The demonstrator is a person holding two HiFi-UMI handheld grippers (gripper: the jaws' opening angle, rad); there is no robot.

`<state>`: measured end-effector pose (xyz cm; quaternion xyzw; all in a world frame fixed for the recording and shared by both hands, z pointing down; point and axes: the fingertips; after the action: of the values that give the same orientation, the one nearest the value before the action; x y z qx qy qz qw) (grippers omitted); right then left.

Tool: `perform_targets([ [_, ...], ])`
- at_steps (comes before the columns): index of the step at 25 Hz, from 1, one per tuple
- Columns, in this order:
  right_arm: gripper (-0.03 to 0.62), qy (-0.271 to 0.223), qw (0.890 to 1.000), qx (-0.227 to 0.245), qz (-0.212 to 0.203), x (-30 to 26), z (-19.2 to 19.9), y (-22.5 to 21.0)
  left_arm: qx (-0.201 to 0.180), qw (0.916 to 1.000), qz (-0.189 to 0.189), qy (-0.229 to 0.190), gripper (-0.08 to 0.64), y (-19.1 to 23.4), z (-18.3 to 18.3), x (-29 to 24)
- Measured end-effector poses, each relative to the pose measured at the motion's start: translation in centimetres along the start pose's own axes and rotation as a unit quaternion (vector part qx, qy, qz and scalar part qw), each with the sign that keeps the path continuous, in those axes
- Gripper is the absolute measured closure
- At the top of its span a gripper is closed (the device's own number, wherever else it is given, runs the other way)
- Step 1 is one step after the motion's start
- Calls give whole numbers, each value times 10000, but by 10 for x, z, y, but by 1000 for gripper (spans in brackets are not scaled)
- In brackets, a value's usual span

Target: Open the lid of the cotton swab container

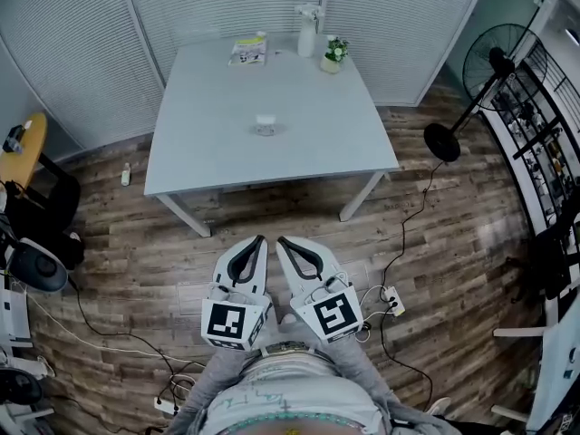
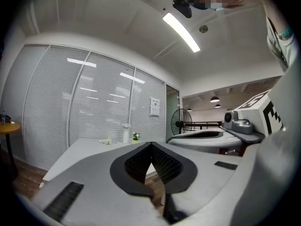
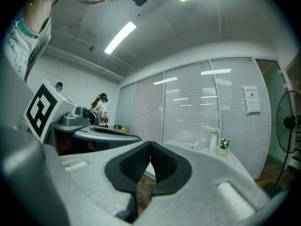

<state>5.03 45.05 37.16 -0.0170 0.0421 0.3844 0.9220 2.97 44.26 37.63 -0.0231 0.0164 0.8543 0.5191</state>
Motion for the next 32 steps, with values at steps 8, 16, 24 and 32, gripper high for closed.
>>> perform_targets([
  [8,592,-62,9993,-8,369,-60,-12,-46,6,9995,314,-74,561,44,-7,-62],
  [16,592,-27,9982,-105,591,-123,-16,-72,34,9985,552,-51,561,96,-8,-104],
  [24,592,-48,9973,-112,718,-173,-20,-75,34,9971,753,-27,561,136,-4,-122],
  [32,592,12,9967,-102,804,-198,-11,-72,88,9963,850,-15,561,162,3,-126],
])
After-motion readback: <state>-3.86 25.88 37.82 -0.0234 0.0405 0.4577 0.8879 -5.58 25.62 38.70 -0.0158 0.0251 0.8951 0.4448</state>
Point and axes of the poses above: the fingertips, and each gripper's own axes: x backward along the fingers, y to its left, z out of its underside, and after that the axes turned 5 degrees about -x, right-handed
